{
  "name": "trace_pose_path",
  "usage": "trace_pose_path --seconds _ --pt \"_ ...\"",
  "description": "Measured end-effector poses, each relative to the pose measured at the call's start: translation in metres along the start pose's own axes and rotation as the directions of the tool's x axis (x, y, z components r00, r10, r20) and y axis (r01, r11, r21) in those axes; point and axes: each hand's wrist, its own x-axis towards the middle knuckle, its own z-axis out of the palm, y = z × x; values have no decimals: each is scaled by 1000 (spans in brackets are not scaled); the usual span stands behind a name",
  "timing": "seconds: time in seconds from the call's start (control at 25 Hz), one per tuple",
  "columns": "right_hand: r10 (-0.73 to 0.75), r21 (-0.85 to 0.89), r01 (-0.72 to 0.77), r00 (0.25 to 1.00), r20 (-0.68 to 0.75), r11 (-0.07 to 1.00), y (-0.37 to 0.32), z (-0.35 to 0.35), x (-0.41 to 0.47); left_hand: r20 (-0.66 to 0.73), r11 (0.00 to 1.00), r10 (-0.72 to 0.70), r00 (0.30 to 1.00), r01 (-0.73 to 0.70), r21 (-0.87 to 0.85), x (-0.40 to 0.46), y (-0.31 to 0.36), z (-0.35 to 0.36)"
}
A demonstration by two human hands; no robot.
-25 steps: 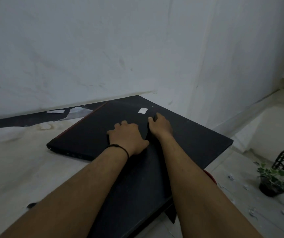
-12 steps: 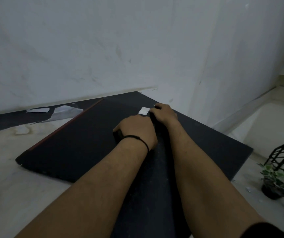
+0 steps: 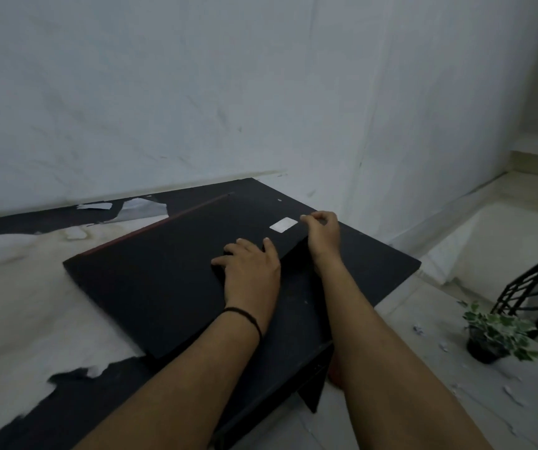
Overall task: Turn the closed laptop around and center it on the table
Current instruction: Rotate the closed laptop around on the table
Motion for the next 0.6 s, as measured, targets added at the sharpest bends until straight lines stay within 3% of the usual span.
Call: trace_pose_path --seconds 0.12,0.28,0.4,0.52,0.56,0.6 --pt "8 148 3 997 -73 989 -1 -19 -32 17 1000 -28 999 28 -1 -21 -7 -7" --pt "4 149 14 993 -122 989 -7 -29 -59 47 998 -65 997 65 -12 -36 -11 -9" --pt "-21 12 23 996 -92 1000 -10 -28 -65 28 997 -61 998 62 -47 -38 -11 -9" --pt "-21 -169 29 999 49 985 -8 -34 -70 15 995 -63 998 64 -73 -38 -10 -8" --pt "-59 -317 97 990 127 943 -5 -37 -72 9 995 -63 998 64 -71 -38 -10 -7" --pt "-118 -518 216 970 214 828 -1 -40 -76 1 995 -63 998 63 -72 -38 -10 -7"
